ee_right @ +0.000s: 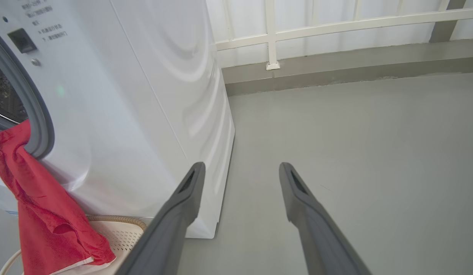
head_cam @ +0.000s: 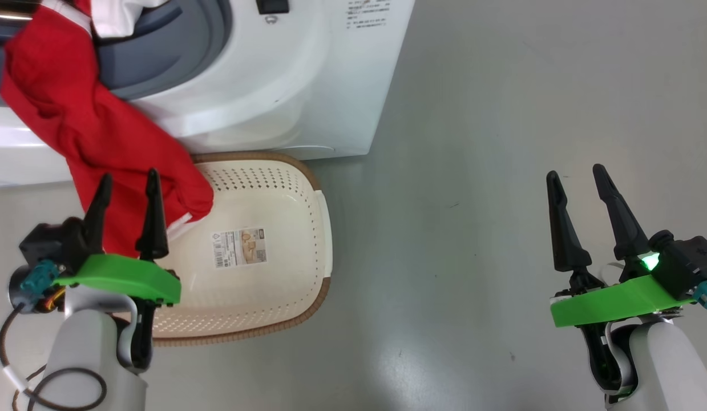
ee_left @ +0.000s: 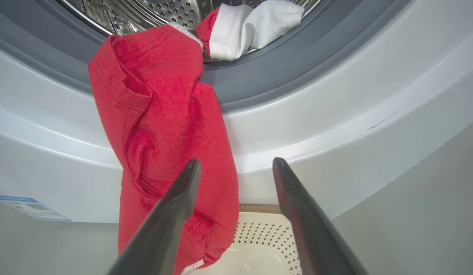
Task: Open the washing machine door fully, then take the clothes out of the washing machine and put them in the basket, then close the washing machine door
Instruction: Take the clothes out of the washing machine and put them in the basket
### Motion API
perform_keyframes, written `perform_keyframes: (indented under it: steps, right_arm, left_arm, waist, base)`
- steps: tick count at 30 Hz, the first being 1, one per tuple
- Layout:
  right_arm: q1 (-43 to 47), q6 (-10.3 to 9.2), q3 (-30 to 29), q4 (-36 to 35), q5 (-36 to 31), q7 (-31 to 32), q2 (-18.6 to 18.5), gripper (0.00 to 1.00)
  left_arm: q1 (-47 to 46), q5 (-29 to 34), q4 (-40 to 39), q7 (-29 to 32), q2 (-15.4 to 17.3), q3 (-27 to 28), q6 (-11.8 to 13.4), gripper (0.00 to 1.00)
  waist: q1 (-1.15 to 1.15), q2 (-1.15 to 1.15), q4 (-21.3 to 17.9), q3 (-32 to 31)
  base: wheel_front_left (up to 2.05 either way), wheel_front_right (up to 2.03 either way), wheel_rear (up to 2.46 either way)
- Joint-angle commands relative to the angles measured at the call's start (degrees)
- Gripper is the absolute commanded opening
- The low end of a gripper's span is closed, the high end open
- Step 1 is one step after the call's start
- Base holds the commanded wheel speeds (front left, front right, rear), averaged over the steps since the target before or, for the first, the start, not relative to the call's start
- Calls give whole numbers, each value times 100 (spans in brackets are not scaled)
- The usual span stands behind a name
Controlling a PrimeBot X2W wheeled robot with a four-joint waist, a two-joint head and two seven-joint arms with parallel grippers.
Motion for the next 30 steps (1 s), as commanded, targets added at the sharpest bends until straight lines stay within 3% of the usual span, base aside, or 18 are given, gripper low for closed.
perform_keyframes:
  steps: [1,19,30]
  right_arm:
    - [137,37,120,-127,-103,-36,-9,100]
    - [162,37,121,-136,-136,-36,-9,100]
    - [101,37,104,-152,-166,-36,-9,100]
  left_arm:
    - [243,113,-293,-35,128,181,-31,100]
    - [1334,404,-1903,-35,-19,465,-31,100]
    - [987,473,-1874,-35,-1,392,-31,100]
  waist:
    - [0,0,40,-7]
    - [0,0,87,29]
    - [0,0,121,139]
  base:
    - [0,0,0]
    - [0,0,0]
    - [0,0,0]
